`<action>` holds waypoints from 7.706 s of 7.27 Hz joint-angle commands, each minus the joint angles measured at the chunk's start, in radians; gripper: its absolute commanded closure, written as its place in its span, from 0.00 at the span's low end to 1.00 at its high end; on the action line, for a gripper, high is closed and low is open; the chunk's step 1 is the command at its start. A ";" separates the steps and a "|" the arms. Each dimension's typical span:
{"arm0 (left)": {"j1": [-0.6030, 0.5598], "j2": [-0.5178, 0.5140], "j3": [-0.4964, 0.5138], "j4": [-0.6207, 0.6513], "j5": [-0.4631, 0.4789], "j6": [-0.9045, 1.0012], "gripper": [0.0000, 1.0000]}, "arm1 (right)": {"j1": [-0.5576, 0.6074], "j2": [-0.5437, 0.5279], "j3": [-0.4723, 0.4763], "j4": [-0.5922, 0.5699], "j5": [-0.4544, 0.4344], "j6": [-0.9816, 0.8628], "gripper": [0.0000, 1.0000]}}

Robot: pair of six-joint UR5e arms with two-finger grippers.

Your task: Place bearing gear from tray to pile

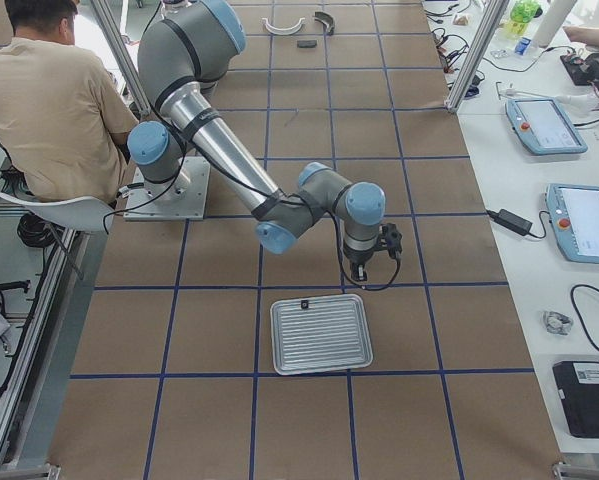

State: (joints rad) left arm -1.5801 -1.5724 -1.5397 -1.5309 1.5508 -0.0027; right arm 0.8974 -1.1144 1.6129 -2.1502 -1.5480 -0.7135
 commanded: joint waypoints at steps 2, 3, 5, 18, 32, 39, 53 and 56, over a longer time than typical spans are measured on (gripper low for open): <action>0.002 0.000 0.001 0.000 0.000 0.001 0.00 | 0.313 -0.138 0.138 0.012 -0.014 0.395 0.97; 0.003 0.000 0.000 0.000 0.000 0.001 0.00 | 0.398 -0.190 0.221 -0.002 0.003 0.496 0.97; 0.006 0.000 0.000 0.000 0.002 0.001 0.00 | 0.603 -0.216 0.255 -0.034 0.029 0.815 0.97; 0.009 0.003 -0.002 -0.003 0.000 0.001 0.00 | 0.985 -0.013 0.194 -0.195 0.025 1.124 0.00; -0.326 -0.409 -0.212 0.483 0.002 -0.250 0.00 | -0.104 -0.298 0.234 0.165 0.035 -0.245 0.00; -0.391 -0.508 -0.233 0.601 0.015 -0.250 0.01 | -0.293 -0.105 0.118 0.149 -0.110 -0.847 0.00; -0.353 -0.465 -0.202 0.658 0.008 -0.269 1.00 | -0.304 0.012 0.180 -0.143 -0.003 -1.603 0.23; -0.152 -0.399 -0.106 0.411 0.012 -0.101 1.00 | -0.304 0.015 0.185 -0.143 -0.034 -1.649 0.28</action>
State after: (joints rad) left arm -1.8201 -1.9981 -1.6671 -1.0539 1.5603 -0.2095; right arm 0.5937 -1.1021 1.7958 -2.2948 -1.5780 -2.3549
